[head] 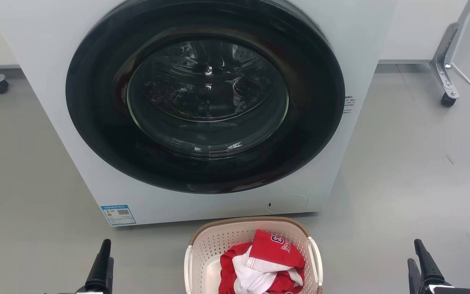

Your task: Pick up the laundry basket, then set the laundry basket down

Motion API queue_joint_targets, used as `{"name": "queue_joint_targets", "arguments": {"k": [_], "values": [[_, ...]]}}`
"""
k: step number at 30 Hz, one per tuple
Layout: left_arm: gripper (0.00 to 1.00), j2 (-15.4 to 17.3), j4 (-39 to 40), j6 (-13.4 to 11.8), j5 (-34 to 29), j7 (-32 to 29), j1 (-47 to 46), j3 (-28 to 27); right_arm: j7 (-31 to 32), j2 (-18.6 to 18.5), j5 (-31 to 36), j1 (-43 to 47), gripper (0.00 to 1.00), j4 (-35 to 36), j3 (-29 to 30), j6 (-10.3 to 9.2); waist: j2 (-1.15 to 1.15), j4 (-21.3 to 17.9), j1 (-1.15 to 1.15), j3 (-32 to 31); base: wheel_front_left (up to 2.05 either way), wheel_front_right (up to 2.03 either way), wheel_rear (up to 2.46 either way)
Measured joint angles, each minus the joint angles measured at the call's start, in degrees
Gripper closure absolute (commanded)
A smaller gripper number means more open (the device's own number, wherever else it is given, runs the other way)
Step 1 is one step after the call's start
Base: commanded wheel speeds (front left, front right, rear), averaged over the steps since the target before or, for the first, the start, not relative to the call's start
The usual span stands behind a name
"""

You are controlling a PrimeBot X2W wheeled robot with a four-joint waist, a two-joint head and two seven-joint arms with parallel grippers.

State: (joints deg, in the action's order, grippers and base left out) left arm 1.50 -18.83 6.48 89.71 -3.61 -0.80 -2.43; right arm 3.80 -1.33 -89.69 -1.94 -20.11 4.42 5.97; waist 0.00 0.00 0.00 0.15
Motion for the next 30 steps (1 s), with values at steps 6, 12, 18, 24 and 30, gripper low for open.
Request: {"name": "queue_joint_targets", "arguments": {"k": [6, 12, 18, 24, 30], "values": [[0.00, 0.02, 1.11, -0.63, -1.79, 1.10, 0.00, 1.10, -1.20, -0.01, 3.00, -0.02, 0.00, 1.02, -1.07, -1.01, 0.00, -0.02, 0.00, 0.02, 0.00, 0.00, 0.00], [0.00, 0.07, 2.80, -2.03, -5.98, 2.29, -0.01, 1.88, -2.45, -0.03, 9.01, -0.07, 0.00, 2.01, -2.83, -2.07, 0.00, -0.07, 0.00, 0.06, 0.00, 0.00, 0.00], [0.00, 0.11, 4.48, -3.26, -13.15, 3.57, -0.02, 3.34, -3.72, -0.22, 15.78, -0.14, 0.00, 3.37, -4.76, -3.14, 0.00, -0.10, 0.00, 0.10, 0.00, 0.00, 0.00], [0.00, 0.57, 6.06, -4.52, -21.68, 5.10, -0.02, 5.33, -5.10, -1.14, 23.59, -0.18, 0.00, 5.20, -6.86, -4.45, 0.00, -0.15, 0.00, 0.13, 0.00, 0.00, 0.00], [0.00, 1.64, 7.06, -5.53, -29.18, 6.30, -0.03, 7.16, -6.47, -1.93, 30.31, -0.18, 0.00, 6.49, -8.65, -5.05, 0.00, -0.22, 0.00, 0.17, 0.00, 0.00, 0.00]]}}
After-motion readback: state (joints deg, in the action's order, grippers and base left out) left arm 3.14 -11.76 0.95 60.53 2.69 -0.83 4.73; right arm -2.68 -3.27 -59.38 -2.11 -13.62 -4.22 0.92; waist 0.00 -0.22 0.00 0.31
